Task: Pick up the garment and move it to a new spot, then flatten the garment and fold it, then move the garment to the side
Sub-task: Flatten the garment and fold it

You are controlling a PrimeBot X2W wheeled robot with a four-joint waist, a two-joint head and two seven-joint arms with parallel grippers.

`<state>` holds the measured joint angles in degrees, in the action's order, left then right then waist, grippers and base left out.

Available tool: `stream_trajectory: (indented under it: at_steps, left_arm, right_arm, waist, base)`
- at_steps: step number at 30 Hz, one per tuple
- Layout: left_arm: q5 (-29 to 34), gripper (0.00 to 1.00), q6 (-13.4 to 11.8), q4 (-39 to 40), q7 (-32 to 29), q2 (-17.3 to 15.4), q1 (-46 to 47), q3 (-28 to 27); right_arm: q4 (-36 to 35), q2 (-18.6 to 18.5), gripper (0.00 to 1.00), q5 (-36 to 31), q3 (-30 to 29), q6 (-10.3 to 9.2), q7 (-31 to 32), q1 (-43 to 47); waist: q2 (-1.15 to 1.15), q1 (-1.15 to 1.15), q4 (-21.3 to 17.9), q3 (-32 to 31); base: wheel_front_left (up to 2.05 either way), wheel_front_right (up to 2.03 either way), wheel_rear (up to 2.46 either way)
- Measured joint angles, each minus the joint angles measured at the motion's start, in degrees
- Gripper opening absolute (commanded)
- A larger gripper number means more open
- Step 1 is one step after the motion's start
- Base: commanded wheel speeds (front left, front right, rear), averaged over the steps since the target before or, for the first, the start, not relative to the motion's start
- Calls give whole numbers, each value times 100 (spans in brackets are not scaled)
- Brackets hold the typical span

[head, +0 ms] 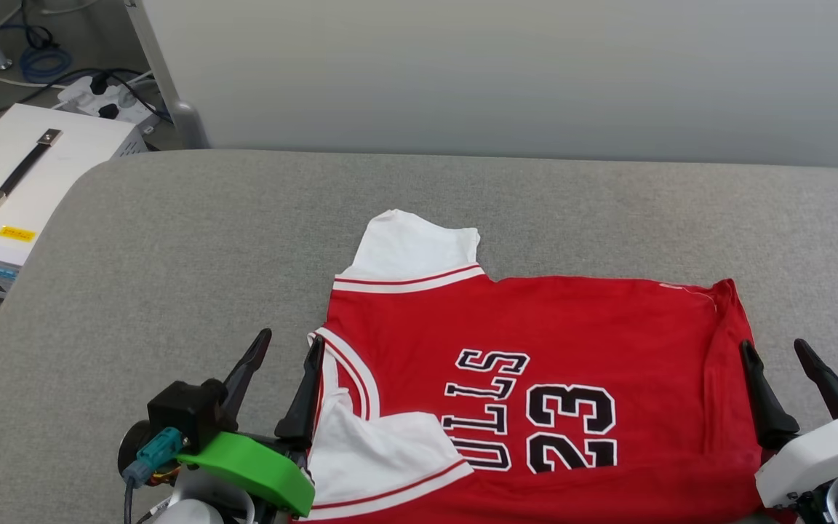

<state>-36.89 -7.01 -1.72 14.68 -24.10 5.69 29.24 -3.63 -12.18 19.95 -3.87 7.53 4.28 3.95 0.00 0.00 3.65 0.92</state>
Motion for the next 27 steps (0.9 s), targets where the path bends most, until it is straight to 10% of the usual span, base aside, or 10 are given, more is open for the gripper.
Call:
stream_trajectory:
  at_steps: [8, 17, 27]
  left_arm:
    - [311, 100, 474, -235, -358, -190, 827, 51]
    - [145, 100, 1296, -887, -2787, -659, 3429, 379]
    - [-746, 100, 1433, -2510, -5260, -719, 5677, 1118]
  right_arm:
    - [-224, 54, 100, -94, 165, 0, -100, -241]
    - [-615, 65, 100, -166, 407, 0, -102, -806]
    - [-760, 148, 100, -175, 803, 0, -209, -1266]
  waist:
    - [0, 0, -187, 480]
    - [0, 0, -521, 1316]
    - [0, 1, -1049, 2132]
  base:
    - [0, 0, 0]
    - [0, 0, 0]
    - [0, 0, 0]
